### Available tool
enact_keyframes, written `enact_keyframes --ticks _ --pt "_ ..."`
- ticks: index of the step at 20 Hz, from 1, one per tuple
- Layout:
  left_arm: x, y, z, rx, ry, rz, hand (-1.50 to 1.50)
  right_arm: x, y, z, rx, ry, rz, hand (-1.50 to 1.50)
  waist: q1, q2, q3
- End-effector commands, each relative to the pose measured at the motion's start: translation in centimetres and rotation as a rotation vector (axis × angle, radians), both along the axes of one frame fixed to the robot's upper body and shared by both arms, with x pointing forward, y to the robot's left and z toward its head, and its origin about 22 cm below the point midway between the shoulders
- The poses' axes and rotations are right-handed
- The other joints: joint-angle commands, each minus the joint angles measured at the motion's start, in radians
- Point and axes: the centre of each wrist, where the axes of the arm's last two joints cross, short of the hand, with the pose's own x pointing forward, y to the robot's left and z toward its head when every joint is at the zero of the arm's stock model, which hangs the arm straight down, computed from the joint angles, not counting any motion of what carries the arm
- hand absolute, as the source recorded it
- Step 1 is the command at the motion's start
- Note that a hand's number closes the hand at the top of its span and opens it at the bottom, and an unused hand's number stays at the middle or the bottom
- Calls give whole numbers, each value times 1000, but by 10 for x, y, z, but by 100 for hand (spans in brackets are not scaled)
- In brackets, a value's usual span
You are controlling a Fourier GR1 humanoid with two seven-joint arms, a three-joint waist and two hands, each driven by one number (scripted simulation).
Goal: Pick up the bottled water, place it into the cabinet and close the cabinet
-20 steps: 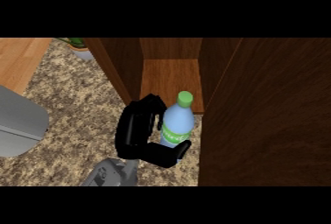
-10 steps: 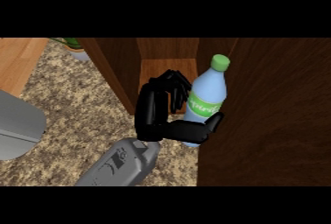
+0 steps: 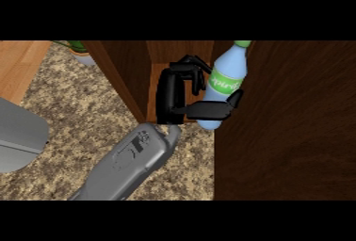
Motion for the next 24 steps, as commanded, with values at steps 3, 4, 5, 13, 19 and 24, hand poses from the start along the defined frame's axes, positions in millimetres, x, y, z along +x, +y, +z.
enact_keyframes --ticks 3,4,5,13,19,24 --pt "27 9 -24 72 9 37 150 2 3 24 49 -70 31 -150 -7 5 0" --pt "34 3 -8 75 33 41 150 6 11 20 60 -44 18 -150 0 3 0" --pt "28 8 -27 100 13 55 150 -5 -1 14 58 -51 20 -150 -7 -1 0" --pt "54 22 -38 64 88 135 150 2 -1 24 75 -59 53 -150 -17 8 -1" --pt "77 26 -33 86 66 171 150 13 6 18 84 -56 57 -150 -21 13 -1" --pt "96 42 -42 222 48 222 150 -1 -8 13 64 -49 68 -150 -38 12 0"
